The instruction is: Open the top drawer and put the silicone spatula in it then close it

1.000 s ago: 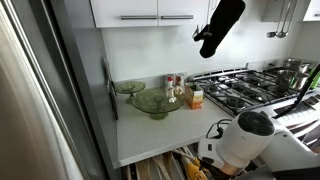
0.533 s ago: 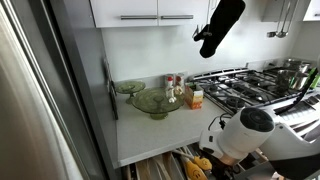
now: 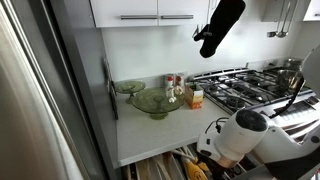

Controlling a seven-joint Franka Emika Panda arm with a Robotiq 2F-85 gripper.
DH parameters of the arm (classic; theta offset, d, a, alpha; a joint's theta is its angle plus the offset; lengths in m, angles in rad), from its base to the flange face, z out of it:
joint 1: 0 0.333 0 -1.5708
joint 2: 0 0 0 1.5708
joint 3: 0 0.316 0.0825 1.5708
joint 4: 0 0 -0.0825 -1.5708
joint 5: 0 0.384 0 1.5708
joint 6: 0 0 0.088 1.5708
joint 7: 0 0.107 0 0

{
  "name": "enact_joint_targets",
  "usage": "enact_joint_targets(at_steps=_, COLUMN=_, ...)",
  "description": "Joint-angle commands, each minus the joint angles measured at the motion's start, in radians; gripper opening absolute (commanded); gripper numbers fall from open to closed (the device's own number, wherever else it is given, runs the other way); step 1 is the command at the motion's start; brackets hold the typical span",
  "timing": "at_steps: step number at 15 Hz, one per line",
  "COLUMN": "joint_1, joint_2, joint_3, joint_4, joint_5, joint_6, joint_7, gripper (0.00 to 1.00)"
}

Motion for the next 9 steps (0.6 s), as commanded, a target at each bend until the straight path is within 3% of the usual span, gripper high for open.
enact_joint_targets(at_steps=1, joint_1=0.018, joint_2=-0.036, joint_3=0.019, joint_4=-0.023, joint_5=0.064, joint_6=-0.01, joint_7=-0.026, gripper=1.0)
enact_joint_targets(at_steps=5, joint_1=0.034, joint_2=-0.132, joint_3=0.036, joint_4=-0.043, joint_5=0.058, joint_6=-0.029, joint_7=0.01, gripper=1.0)
enact_joint_targets(at_steps=9, joint_1=0.132, joint_2=-0.058, joint_3=0.022, joint_4=-0.024, joint_5=0.324, joint_6=-0.045, joint_7=-0.134, gripper=1.0)
